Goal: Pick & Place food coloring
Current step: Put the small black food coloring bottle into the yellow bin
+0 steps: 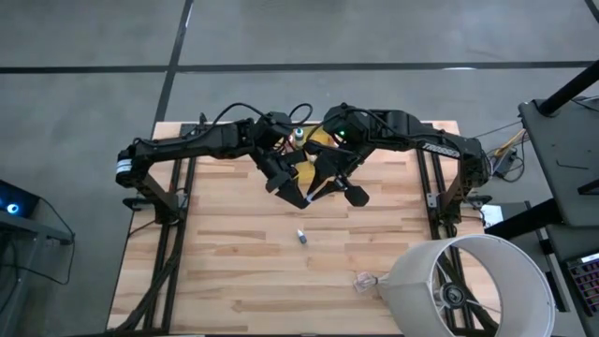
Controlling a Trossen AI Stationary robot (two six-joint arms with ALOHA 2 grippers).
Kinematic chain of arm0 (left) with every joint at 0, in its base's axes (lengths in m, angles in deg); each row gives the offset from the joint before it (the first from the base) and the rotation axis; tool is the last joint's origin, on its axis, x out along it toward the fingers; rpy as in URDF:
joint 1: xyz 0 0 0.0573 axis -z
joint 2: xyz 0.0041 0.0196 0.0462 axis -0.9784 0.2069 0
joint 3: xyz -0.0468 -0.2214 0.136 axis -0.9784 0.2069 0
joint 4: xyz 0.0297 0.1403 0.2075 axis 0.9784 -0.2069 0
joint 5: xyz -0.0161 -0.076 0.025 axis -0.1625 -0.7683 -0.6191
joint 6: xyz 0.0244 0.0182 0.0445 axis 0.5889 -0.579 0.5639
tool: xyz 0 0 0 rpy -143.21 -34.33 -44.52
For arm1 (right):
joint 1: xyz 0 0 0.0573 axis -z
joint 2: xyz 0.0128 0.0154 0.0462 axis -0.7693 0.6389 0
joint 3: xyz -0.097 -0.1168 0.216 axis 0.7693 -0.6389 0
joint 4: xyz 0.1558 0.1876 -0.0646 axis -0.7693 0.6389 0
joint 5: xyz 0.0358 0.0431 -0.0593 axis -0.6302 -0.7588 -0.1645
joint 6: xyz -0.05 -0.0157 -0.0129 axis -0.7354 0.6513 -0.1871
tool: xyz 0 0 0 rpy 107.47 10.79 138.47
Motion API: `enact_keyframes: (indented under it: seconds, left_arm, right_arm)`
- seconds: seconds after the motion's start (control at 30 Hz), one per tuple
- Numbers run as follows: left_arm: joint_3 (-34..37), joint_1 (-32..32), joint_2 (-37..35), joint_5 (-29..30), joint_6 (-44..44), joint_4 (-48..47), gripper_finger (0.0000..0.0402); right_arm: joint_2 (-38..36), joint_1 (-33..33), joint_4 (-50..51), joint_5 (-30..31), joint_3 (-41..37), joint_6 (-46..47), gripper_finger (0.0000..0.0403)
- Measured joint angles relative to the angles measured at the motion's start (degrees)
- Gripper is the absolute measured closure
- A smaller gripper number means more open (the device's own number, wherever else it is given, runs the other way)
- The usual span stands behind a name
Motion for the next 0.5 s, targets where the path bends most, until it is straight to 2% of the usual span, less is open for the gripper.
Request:
enact_keyframes:
  seconds: [0.23,0.5]
  left_arm:
    - [0.0,0.0,0.0,-1.9,-0.1,0.0,0.0255]
    - [0.0,-1.2,-0.2,-4.4,3.5,-3.5,0.0250]
  right_arm:
    - [0.0,0.0,0.1,0.0,0.0,0.2,0.0346]
    - [0.0,0.0,1.6,0.0,0.1,0.9,0.0346]
